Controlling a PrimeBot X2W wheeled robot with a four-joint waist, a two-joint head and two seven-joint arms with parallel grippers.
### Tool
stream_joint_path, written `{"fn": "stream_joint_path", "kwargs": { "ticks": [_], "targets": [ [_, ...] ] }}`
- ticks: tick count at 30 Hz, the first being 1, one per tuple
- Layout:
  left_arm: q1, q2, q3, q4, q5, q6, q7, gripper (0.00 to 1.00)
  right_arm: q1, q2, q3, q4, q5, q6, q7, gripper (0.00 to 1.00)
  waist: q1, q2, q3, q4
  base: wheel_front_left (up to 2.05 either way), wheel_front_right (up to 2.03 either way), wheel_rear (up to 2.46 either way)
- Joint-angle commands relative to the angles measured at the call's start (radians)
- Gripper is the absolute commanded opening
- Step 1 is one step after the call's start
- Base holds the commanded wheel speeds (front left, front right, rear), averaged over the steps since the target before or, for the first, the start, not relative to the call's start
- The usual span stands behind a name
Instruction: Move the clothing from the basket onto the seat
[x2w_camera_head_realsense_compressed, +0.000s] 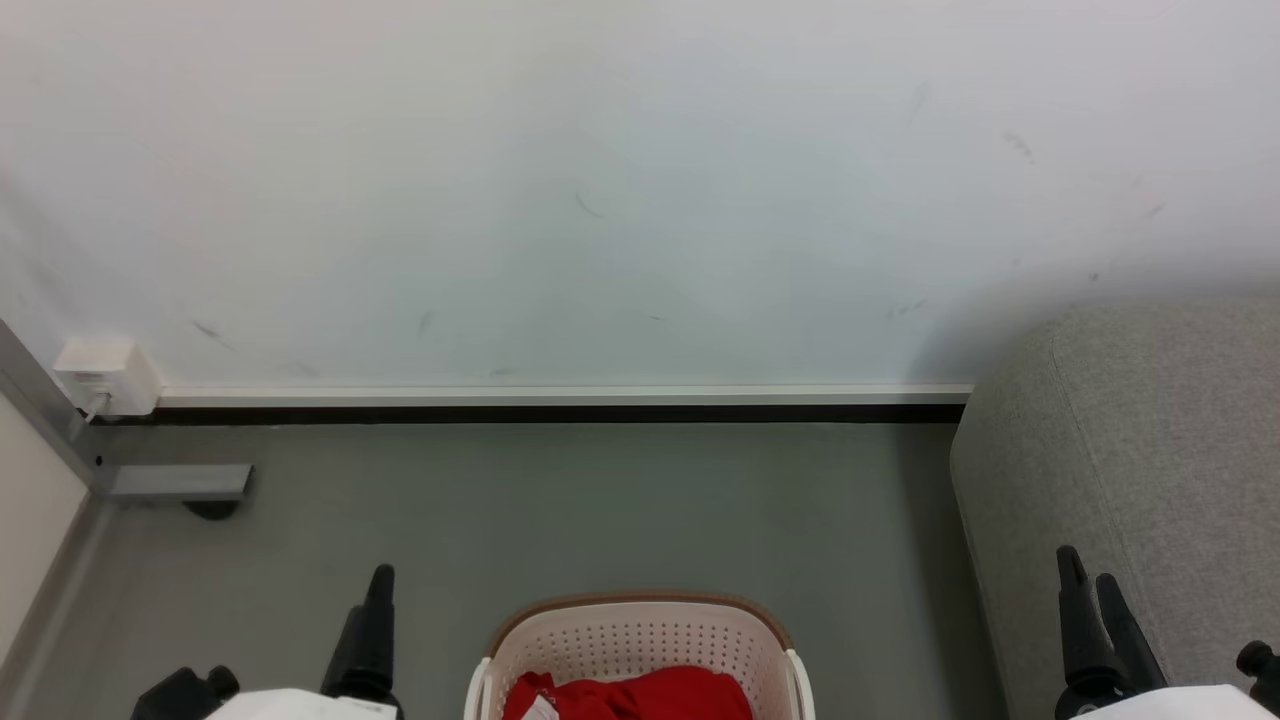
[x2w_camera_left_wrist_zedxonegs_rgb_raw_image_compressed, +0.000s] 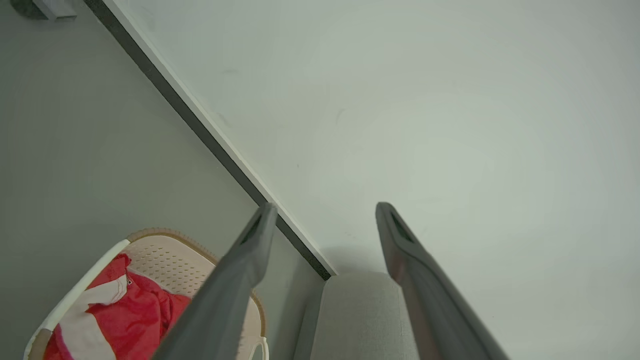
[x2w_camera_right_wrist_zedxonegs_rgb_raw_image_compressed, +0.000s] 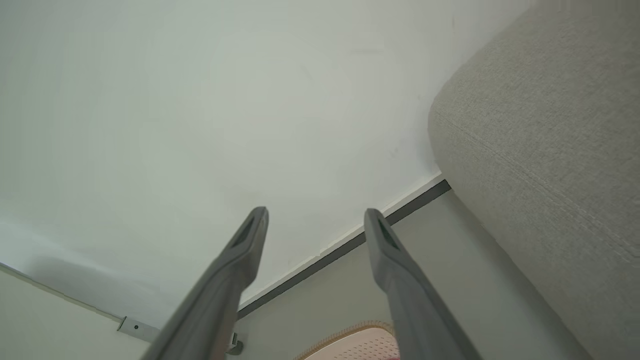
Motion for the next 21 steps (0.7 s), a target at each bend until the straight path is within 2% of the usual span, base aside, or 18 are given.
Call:
{"fn": "stream_joint_path", "kwargs": {
  "ticks": [1,13,21],
  "targets": [
    [-0.003,0.007,-0.005,-0.018,0.057,0.005,-0.016,1.0,-0.007,-0.011,0.009,-0.019,-0.055,-0.001,-0.012,1.0,0.0,0.0,0.0,0.001,0.0,0.0,0.0],
    [0.012,0.01,-0.032,-0.054,0.322,0.048,-0.055,1.0,0.008,-0.013,0.034,-0.031,-0.248,-0.001,-0.053,1.0,0.0,0.0,-0.002,0.005,0.0,0.0,0.0],
    [0.022,0.018,-0.048,-0.078,0.448,0.08,-0.081,1.0,0.012,-0.014,0.049,-0.033,-0.35,-0.001,-0.078,1.0,0.0,0.0,-0.002,0.009,0.0,0.0,0.0]
  ]
}}
